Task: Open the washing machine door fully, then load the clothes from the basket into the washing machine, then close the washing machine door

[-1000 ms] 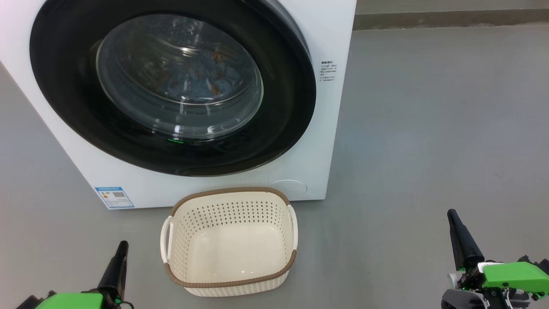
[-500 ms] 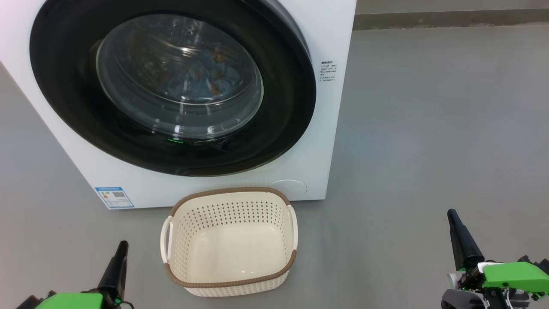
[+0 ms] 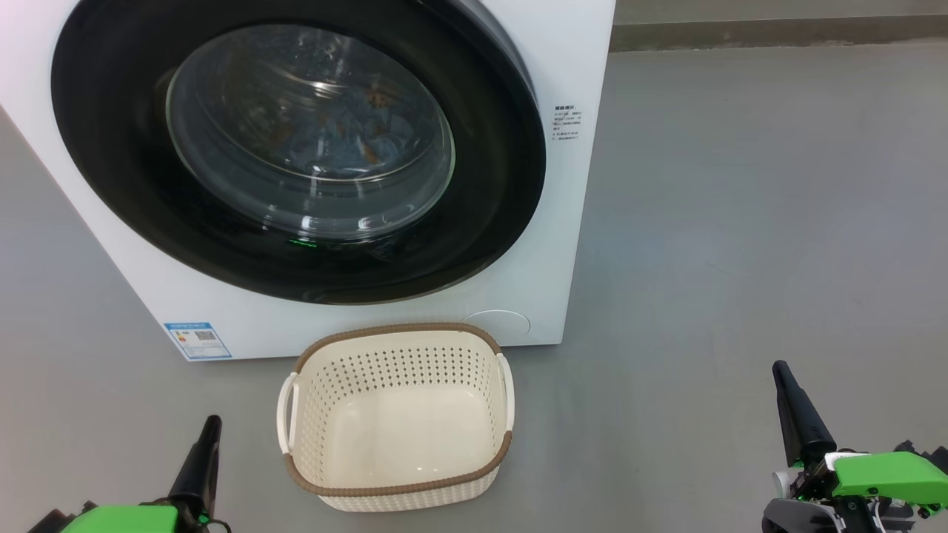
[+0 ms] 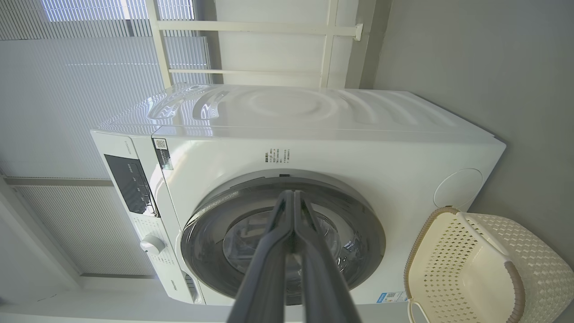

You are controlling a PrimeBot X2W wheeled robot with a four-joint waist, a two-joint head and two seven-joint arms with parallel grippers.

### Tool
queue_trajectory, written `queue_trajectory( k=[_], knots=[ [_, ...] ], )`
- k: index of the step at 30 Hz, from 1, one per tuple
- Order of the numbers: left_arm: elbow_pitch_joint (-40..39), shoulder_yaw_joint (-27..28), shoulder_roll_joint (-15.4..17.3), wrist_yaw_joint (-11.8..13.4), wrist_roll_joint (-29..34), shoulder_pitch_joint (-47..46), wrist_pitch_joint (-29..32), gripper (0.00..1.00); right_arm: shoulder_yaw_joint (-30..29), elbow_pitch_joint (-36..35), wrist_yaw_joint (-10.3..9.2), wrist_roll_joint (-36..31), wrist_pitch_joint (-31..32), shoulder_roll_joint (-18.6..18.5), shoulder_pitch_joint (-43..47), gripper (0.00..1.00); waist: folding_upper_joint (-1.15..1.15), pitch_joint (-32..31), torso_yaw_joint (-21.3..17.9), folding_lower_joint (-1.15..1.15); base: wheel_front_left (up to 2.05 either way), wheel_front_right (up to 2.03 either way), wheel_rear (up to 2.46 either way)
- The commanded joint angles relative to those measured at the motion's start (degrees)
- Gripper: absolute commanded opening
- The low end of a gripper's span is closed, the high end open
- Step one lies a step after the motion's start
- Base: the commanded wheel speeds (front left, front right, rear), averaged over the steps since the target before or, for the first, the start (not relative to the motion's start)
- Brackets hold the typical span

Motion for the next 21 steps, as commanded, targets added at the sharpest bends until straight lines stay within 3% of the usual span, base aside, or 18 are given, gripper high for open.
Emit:
queue_trajectory(
  k=[1,21],
  knots=[
    [-1.1,2.0,0.7,-0.2,-0.4,-2.4,0.4,0.0,1.3,-1.7,0.09,0.3,0.5,-0.2,-0.4,0.0,0.0,0.0,0.0,0.0,0.0,0.0,0.0],
    [-1.1,2.0,0.7,-0.2,-0.4,-2.4,0.4,0.0,1.3,-1.7,0.09,0.3,0.4,-0.2,-0.4,0.0,0.0,0.0,0.0,0.0,0.0,0.0,0.0]
  ],
)
